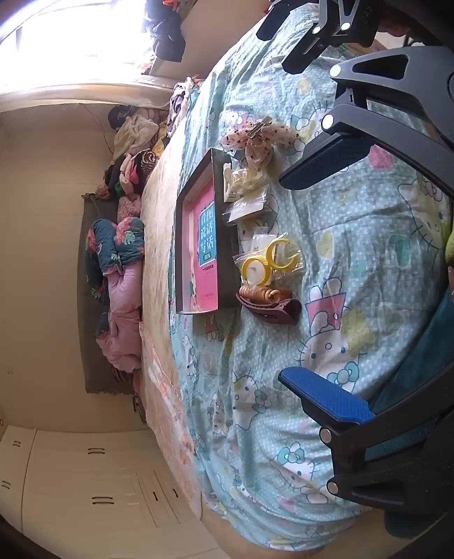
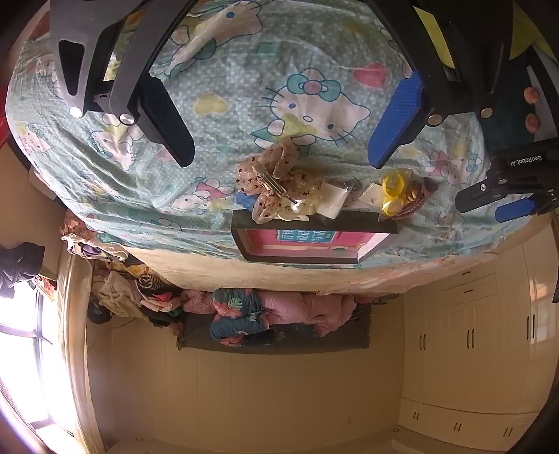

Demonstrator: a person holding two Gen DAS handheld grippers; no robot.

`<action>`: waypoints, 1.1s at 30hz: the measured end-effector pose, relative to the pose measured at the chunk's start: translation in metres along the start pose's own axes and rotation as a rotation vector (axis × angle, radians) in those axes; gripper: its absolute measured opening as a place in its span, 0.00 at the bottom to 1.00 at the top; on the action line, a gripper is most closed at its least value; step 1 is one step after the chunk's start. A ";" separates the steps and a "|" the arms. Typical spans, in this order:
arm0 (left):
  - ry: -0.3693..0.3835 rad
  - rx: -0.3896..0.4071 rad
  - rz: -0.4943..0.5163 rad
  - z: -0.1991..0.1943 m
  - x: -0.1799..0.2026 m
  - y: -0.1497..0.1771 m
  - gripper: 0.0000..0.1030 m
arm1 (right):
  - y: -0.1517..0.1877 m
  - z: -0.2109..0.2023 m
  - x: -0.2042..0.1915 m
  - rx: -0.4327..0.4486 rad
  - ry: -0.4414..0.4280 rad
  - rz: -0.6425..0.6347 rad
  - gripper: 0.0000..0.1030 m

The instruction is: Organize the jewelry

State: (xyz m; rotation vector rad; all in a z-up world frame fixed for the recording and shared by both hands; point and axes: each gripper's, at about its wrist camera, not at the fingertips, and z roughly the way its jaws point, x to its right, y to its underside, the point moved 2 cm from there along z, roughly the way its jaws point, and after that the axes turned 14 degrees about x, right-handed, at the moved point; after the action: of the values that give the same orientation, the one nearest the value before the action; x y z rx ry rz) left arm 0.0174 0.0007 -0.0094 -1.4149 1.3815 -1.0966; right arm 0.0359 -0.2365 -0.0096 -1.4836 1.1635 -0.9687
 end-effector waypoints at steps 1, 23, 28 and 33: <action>-0.001 0.000 0.000 0.000 0.000 0.000 0.90 | 0.000 0.000 0.000 0.002 0.002 0.003 0.94; 0.003 0.007 0.007 0.001 0.002 -0.006 0.90 | -0.008 -0.006 0.001 0.024 0.012 0.000 0.94; 0.005 0.008 0.008 0.005 0.005 -0.009 0.90 | -0.008 -0.007 0.002 0.033 0.019 0.003 0.94; 0.004 0.011 0.006 0.004 0.004 -0.009 0.90 | -0.009 -0.007 0.001 0.038 0.019 0.002 0.94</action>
State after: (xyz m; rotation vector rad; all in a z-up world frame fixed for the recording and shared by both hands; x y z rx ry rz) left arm 0.0240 -0.0035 -0.0018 -1.4005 1.3802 -1.1015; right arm 0.0309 -0.2389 0.0006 -1.4454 1.1537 -1.0009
